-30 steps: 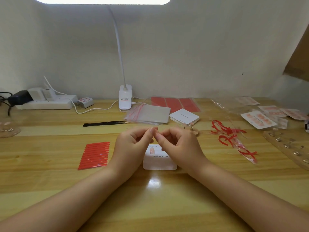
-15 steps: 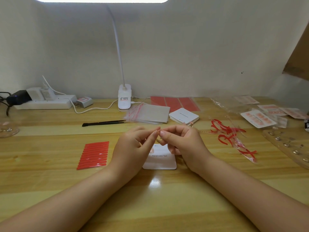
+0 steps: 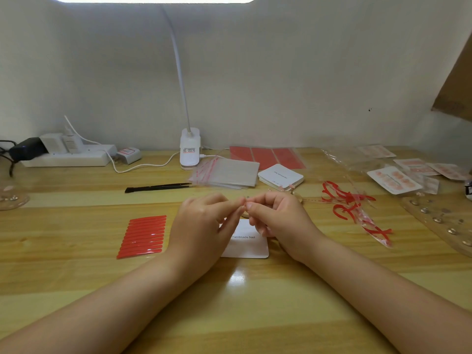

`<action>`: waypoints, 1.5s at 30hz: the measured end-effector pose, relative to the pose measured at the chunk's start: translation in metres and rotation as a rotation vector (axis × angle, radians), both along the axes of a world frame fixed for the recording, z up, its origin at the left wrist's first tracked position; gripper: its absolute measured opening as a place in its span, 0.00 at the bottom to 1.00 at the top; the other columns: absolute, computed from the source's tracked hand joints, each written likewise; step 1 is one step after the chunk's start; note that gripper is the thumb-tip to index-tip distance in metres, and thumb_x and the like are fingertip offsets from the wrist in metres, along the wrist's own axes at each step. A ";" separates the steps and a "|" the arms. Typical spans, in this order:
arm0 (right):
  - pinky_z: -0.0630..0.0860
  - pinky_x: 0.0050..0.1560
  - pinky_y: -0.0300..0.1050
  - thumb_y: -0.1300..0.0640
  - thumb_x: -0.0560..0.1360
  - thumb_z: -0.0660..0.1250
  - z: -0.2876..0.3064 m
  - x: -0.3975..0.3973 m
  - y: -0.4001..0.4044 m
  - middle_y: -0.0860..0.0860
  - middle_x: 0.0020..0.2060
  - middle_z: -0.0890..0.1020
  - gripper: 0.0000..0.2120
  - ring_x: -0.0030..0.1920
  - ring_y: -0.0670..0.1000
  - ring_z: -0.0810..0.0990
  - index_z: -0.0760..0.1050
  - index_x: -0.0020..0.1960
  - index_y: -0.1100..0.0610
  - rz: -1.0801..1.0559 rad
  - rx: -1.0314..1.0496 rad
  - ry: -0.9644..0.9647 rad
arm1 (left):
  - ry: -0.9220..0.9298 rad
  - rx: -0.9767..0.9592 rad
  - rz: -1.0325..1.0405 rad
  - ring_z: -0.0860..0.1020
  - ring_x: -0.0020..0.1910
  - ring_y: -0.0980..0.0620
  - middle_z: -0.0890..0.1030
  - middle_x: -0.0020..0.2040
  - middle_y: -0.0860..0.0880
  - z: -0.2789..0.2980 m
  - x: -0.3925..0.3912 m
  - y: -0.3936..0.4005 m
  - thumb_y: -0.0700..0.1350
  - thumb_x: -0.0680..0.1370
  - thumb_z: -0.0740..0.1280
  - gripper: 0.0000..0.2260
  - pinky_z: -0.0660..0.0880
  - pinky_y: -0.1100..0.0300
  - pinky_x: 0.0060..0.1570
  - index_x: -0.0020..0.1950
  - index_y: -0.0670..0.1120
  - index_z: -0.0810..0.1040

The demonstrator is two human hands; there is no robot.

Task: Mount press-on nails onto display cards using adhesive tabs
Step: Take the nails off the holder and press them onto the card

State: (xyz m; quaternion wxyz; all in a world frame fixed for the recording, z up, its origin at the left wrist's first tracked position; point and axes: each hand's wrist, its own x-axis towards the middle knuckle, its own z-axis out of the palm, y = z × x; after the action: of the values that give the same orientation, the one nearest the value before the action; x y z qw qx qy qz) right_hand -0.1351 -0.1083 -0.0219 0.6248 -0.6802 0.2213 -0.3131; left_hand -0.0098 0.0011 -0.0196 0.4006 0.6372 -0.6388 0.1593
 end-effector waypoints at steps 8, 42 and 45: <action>0.70 0.27 0.35 0.63 0.77 0.67 -0.003 0.002 0.000 0.46 0.24 0.78 0.06 0.26 0.46 0.72 0.78 0.42 0.57 -0.031 -0.165 0.062 | 0.014 0.025 0.032 0.76 0.31 0.50 0.79 0.33 0.51 0.002 -0.003 0.003 0.45 0.77 0.66 0.09 0.74 0.46 0.37 0.50 0.46 0.85; 0.75 0.32 0.52 0.63 0.78 0.66 -0.007 -0.003 0.000 0.49 0.31 0.77 0.04 0.31 0.53 0.76 0.79 0.47 0.63 0.028 -0.555 0.097 | 0.238 0.101 0.102 0.74 0.35 0.49 0.77 0.32 0.53 0.001 -0.004 0.001 0.43 0.78 0.67 0.07 0.69 0.52 0.40 0.41 0.45 0.82; 0.73 0.30 0.42 0.61 0.76 0.69 -0.007 -0.002 0.001 0.46 0.30 0.77 0.04 0.28 0.44 0.74 0.79 0.45 0.62 0.026 -0.518 0.076 | 0.255 0.104 0.083 0.75 0.35 0.50 0.77 0.33 0.53 0.002 -0.004 0.001 0.47 0.78 0.64 0.11 0.70 0.52 0.40 0.41 0.45 0.82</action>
State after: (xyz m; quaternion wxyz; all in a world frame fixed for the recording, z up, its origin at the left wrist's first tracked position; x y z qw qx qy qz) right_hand -0.1371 -0.1077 -0.0287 0.4248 -0.8315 0.1485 -0.3256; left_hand -0.0137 0.0024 -0.0174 0.4379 0.6982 -0.5631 0.0601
